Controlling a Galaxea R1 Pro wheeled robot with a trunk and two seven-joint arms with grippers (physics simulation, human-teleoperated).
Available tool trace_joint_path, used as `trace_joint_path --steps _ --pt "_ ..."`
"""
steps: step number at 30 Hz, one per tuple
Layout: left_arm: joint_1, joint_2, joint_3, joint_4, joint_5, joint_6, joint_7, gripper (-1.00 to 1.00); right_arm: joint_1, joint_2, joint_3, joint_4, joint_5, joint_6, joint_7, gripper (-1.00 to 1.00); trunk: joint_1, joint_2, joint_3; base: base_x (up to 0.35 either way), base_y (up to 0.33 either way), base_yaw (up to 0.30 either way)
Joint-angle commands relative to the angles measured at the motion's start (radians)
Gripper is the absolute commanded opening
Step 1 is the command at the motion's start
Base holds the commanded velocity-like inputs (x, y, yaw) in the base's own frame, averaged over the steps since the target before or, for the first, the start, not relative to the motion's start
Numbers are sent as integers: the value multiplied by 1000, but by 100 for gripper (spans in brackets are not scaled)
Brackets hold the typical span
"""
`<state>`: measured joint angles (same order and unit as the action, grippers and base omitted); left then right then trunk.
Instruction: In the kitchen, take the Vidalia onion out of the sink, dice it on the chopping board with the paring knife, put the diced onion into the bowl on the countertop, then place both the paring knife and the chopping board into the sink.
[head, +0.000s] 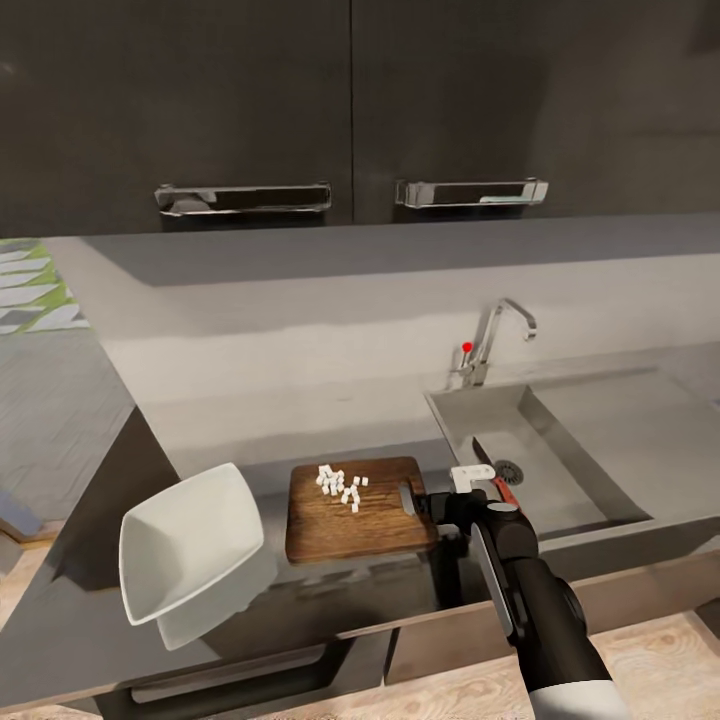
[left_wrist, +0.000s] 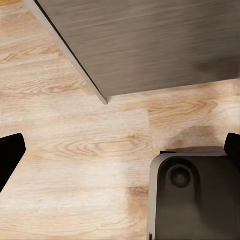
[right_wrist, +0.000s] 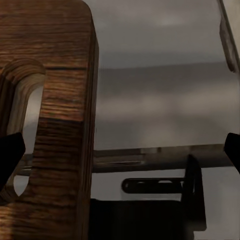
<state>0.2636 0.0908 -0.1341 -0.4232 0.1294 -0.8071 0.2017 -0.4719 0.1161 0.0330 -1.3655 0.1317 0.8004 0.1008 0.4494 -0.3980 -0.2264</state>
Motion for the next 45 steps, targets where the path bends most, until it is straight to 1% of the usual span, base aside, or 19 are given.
trace_joint_path --steps 1,25,33,37,41,45 --pt "0 1 -9 -2 10 -1 3 100 -1 0 -1 -1 11 5 10 100 1 -2 -3 0 49 0" --pt "0 1 -9 3 10 -1 3 100 -1 0 -1 -1 11 5 9 100 1 -2 -40 0 10 0" --pt "0 1 -8 3 10 -1 3 100 -1 0 1 -1 11 8 7 100 1 -2 -42 1 0 0" --pt "0 1 -9 3 10 -1 2 100 -1 -1 1 0 11 7 7 100 1 -2 -42 154 0 0" --pt "0 1 -8 3 10 -1 3 100 -1 -2 -1 23 11 4 8 100 1 -2 -42 92 0 0" --pt "0 -11 -9 4 10 -1 2 100 -1 -5 -1 41 11 3 8 100 1 -2 -42 10 0 0"
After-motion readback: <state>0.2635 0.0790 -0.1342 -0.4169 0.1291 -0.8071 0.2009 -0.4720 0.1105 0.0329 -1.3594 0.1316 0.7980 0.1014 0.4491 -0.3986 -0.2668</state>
